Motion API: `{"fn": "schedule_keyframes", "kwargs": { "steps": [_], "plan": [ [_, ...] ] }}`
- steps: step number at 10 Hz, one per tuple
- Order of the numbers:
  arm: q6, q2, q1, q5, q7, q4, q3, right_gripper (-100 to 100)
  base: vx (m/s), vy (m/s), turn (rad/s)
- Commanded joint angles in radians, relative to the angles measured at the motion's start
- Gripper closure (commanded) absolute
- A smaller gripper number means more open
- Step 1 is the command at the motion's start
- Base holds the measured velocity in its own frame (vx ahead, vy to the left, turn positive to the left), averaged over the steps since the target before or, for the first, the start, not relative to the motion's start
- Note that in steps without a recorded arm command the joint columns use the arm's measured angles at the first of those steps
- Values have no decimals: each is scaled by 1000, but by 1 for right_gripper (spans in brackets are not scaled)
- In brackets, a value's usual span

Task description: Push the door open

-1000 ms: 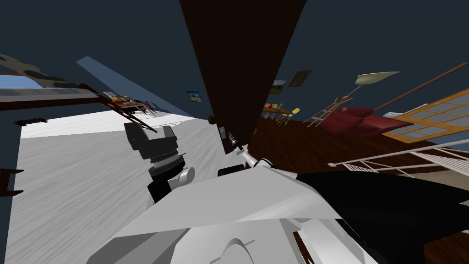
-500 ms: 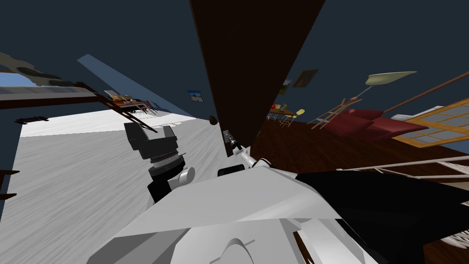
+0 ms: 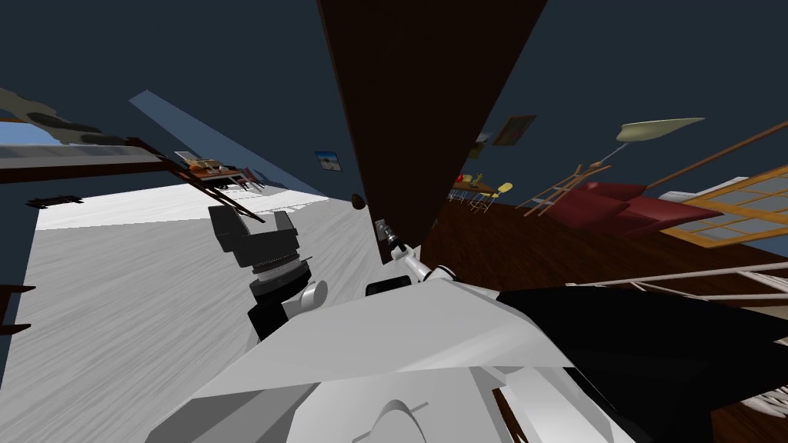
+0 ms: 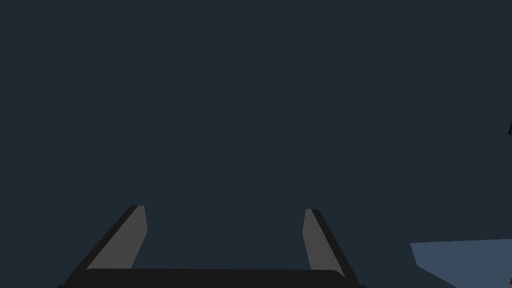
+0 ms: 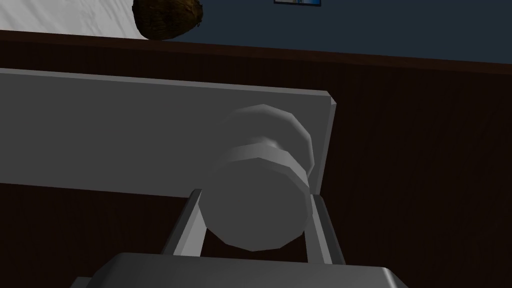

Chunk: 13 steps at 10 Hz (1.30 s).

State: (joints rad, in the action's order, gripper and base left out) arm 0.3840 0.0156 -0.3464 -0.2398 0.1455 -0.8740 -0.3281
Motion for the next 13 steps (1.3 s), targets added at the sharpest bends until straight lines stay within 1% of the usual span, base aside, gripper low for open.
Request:
{"fn": "schedule_keyframes", "kwargs": {
  "steps": [1,2,3,4,5,6,7,10,11,13],
  "plan": [
    [0,0,1,0,-1,0,0,100,-13,-3,-4],
    [0,0,1,0,-1,0,0,100,0,0,0],
    [-1,-21,2,-5,4,2,16,100,69,84,-60],
    [0,-25,2,-6,6,2,21,100,77,131,-73],
    [0,-34,2,-10,8,2,31,100,97,134,-68],
    [0,-34,2,-10,8,2,31,100,95,102,-43],
    [1,-44,2,-15,13,2,49,100,123,147,-75],
    [2,-51,1,-23,20,2,76,100,129,169,-81],
    [3,-51,1,-28,24,2,90,100,156,136,-91],
    [4,-44,1,-35,31,2,114,100,147,181,-103]
  ]
}}
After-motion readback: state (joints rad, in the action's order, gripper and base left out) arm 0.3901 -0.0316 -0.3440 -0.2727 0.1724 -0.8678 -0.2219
